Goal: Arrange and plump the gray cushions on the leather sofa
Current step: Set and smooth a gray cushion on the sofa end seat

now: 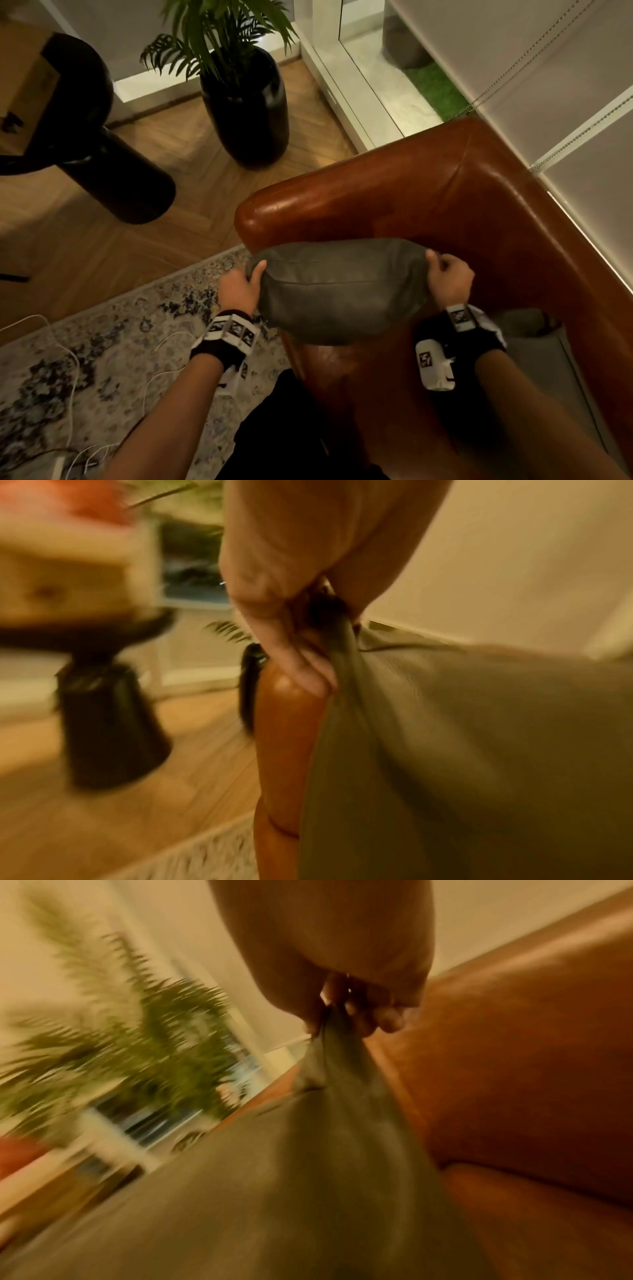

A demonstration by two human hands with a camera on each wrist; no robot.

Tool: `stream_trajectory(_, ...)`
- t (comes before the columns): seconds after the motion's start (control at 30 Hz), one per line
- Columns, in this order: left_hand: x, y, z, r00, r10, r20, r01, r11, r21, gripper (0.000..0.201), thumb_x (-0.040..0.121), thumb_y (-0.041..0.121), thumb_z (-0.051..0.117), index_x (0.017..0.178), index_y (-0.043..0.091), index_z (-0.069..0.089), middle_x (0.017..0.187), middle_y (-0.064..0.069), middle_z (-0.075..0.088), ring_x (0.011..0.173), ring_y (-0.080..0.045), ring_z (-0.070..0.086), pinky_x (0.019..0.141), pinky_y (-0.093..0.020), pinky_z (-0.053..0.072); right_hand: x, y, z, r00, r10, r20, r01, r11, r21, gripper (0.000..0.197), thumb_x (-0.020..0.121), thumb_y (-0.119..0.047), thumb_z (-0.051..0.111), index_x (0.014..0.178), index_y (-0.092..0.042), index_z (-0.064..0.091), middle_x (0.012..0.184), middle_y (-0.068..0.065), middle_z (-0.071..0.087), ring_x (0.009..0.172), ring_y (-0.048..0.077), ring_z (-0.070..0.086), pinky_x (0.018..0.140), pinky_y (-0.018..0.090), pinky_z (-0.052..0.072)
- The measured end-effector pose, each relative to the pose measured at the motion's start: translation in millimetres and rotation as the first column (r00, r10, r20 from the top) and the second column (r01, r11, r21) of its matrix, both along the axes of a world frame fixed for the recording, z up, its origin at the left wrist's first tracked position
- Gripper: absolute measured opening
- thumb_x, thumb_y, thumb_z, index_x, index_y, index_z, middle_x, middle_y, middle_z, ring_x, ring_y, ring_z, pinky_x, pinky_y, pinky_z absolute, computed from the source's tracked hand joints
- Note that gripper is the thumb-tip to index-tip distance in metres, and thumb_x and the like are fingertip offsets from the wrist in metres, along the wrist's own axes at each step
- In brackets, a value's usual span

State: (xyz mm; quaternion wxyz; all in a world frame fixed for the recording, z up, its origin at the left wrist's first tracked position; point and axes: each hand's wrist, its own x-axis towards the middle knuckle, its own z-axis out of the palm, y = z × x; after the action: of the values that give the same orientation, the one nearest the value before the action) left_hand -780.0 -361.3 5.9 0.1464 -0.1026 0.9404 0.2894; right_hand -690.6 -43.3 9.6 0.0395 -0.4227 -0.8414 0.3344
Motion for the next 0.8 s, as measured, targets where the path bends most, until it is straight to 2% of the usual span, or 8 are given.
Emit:
stream_trajectory(0.13, 11, 33, 0, 0.991, -0.061, -0.116, 0.073, 0.993, 0.096, 0.046, 0.094, 0.04, 0.046, 0.075, -0.001, 0.055, 0.072, -0.023, 0.062, 0.071, -0.036, 0.06, 0.063, -0.037, 0.041, 5, -55, -1, 0.903, 0.422, -0.079, -0.403, 0.897, 0.182, 0.03, 0.09, -0.021, 0.051, 0.072, 0.001, 0.062, 0.078, 0.021, 0.061, 0.075, 0.038, 0.06, 0.067, 0.038, 0.04)
stream_trajectory(0.27, -1, 1, -3, 0.975, 0.127, -0.181, -0.093, 0.978, 0.187, 0.042, 0.086, 0.041, 0.06, 0.077, 0.001, 0.054, 0.068, -0.017, 0.056, 0.067, -0.031, 0.054, 0.066, -0.04, 0.045, 29, 25, 10, 0.995, 0.05, -0.086, -0.043, 0.996, 0.082, 0.039, 0.094, -0.028, 0.051, 0.093, 0.007, 0.068, 0.094, 0.027, 0.066, 0.092, 0.039, 0.061, 0.082, 0.035, 0.041)
stream_trajectory(0.43, -7, 11, -6, 0.978, 0.005, -0.21, 0.028, 0.987, 0.156, 0.059, 0.079, 0.061, 0.055, 0.07, 0.003, 0.055, 0.064, -0.015, 0.059, 0.062, -0.03, 0.056, 0.062, -0.042, 0.05, 28, 49, 7, 1.0, 0.012, 0.028, -0.014, 0.997, 0.082, 0.042, 0.097, -0.03, 0.045, 0.091, 0.007, 0.065, 0.092, 0.027, 0.065, 0.09, 0.04, 0.059, 0.079, 0.038, 0.042)
stream_trajectory(0.53, -3, 30, 10, 0.968, -0.09, -0.235, 0.117, 0.988, 0.102, 0.056, 0.079, 0.066, 0.049, 0.062, 0.012, 0.049, 0.064, -0.009, 0.056, 0.07, -0.029, 0.057, 0.065, -0.039, 0.049, 26, 48, 13, 0.988, -0.038, 0.147, 0.001, 0.969, 0.246, 0.041, 0.092, -0.033, 0.053, 0.112, 0.003, 0.057, 0.118, 0.028, 0.053, 0.108, 0.043, 0.049, 0.091, 0.048, 0.041)
stream_trajectory(0.6, 4, 55, 34, 0.941, -0.191, -0.278, 0.206, 0.978, 0.027, 0.053, 0.08, 0.065, 0.049, 0.058, 0.017, 0.047, 0.06, -0.001, 0.053, 0.068, -0.02, 0.054, 0.063, -0.033, 0.045, 20, 19, 20, 0.972, 0.155, 0.178, -0.206, 0.926, 0.316, 0.069, 0.083, -0.05, 0.06, 0.135, -0.01, 0.042, 0.135, 0.025, 0.04, 0.123, 0.043, 0.038, 0.099, 0.055, 0.035)
stream_trajectory(0.67, 16, 87, 57, 0.89, -0.31, -0.334, 0.323, 0.946, -0.015, 0.053, 0.08, 0.064, 0.051, 0.054, 0.018, 0.045, 0.054, 0.005, 0.044, 0.064, -0.016, 0.05, 0.059, -0.03, 0.04, 7, -26, 29, 0.824, 0.56, 0.084, -0.566, 0.805, 0.18, 0.095, 0.07, -0.074, 0.054, 0.145, -0.025, 0.025, 0.148, 0.015, 0.033, 0.137, 0.036, 0.029, 0.106, 0.055, 0.026)
stream_trajectory(0.73, 28, 113, 73, 0.84, -0.371, -0.396, 0.407, 0.914, 0.007, 0.051, 0.081, 0.062, 0.051, 0.053, 0.02, 0.041, 0.051, 0.008, 0.037, 0.062, -0.013, 0.046, 0.056, -0.028, 0.036, -2, -63, 38, 0.724, 0.689, -0.038, -0.69, 0.723, -0.038, 0.086, 0.073, -0.061, 0.062, 0.143, -0.036, 0.018, 0.154, 0.0, 0.028, 0.144, 0.021, 0.018, 0.11, 0.056, 0.008)
stream_trajectory(0.8, 30, 117, 77, 0.861, -0.32, -0.396, 0.428, 0.876, 0.223, 0.049, 0.084, 0.059, 0.044, 0.058, 0.018, 0.044, 0.054, 0.007, 0.039, 0.066, -0.013, 0.045, 0.061, -0.027, 0.036, -7, -77, 41, 0.799, 0.567, -0.202, -0.593, 0.798, -0.109, 0.057, 0.082, -0.031, 0.067, 0.135, -0.029, 0.044, 0.144, 0.0, 0.046, 0.139, 0.019, 0.032, 0.114, 0.054, 0.004)
